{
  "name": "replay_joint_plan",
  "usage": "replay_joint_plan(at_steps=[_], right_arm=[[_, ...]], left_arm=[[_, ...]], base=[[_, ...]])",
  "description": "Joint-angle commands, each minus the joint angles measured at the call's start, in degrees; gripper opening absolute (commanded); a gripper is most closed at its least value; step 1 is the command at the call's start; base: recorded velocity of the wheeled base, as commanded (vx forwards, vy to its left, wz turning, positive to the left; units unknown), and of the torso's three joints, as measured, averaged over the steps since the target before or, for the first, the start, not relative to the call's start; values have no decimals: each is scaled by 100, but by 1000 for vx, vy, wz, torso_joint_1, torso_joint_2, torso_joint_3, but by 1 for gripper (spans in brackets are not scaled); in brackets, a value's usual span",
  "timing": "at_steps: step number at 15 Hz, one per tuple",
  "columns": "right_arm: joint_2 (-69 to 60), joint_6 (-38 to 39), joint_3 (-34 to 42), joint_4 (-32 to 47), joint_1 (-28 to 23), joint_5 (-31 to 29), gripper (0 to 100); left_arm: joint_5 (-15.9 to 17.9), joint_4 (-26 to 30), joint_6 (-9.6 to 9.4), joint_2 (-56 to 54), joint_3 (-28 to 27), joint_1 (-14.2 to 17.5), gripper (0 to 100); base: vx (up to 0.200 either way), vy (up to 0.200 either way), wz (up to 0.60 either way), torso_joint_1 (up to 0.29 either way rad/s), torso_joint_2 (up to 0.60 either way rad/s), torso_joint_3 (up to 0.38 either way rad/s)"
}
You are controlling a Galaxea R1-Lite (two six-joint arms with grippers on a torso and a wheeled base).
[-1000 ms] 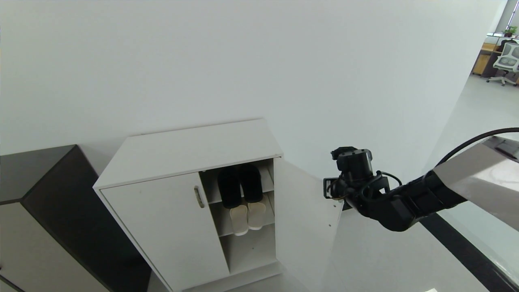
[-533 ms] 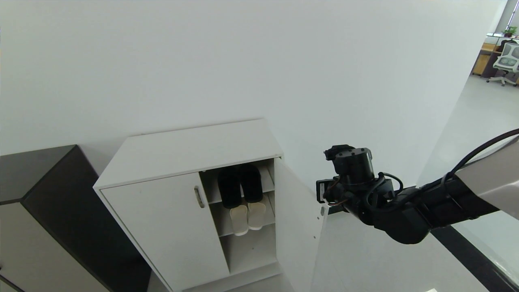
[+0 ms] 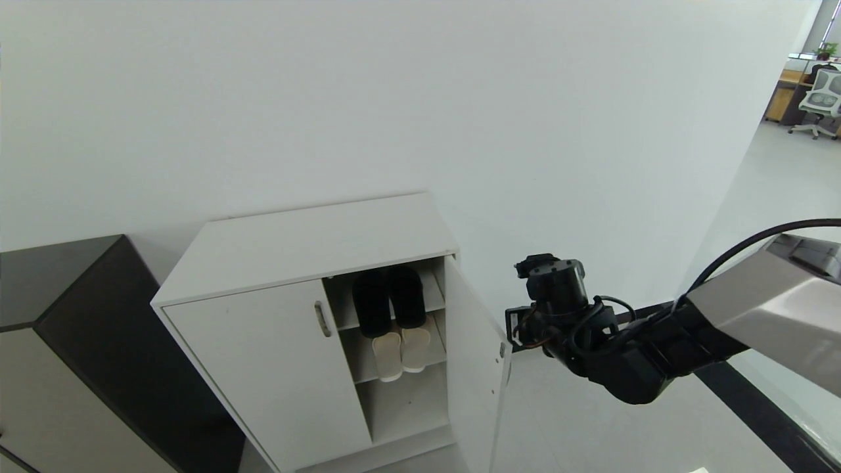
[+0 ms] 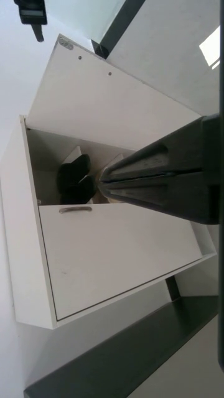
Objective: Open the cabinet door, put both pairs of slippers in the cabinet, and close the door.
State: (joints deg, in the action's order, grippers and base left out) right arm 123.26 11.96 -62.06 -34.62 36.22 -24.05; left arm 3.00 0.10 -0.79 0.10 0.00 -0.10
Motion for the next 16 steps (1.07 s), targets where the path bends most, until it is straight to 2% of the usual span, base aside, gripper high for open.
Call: replay_joint_plan(at_steps=[1, 8, 16], right_arm=[[234, 26, 28, -18, 175, 6, 0], [-250, 246, 432, -168, 922, 234, 0], [-364, 175, 704, -387, 957, 428, 0]], left_arm=[[-1, -1, 0, -1, 0, 1, 0], [-1, -1, 0, -1, 0, 1, 0], [-1, -1, 0, -1, 0, 1, 0]], base=[[0, 0, 0, 0, 0, 0], [0, 0, 0, 0, 0, 0], [0, 0, 0, 0, 0, 0]])
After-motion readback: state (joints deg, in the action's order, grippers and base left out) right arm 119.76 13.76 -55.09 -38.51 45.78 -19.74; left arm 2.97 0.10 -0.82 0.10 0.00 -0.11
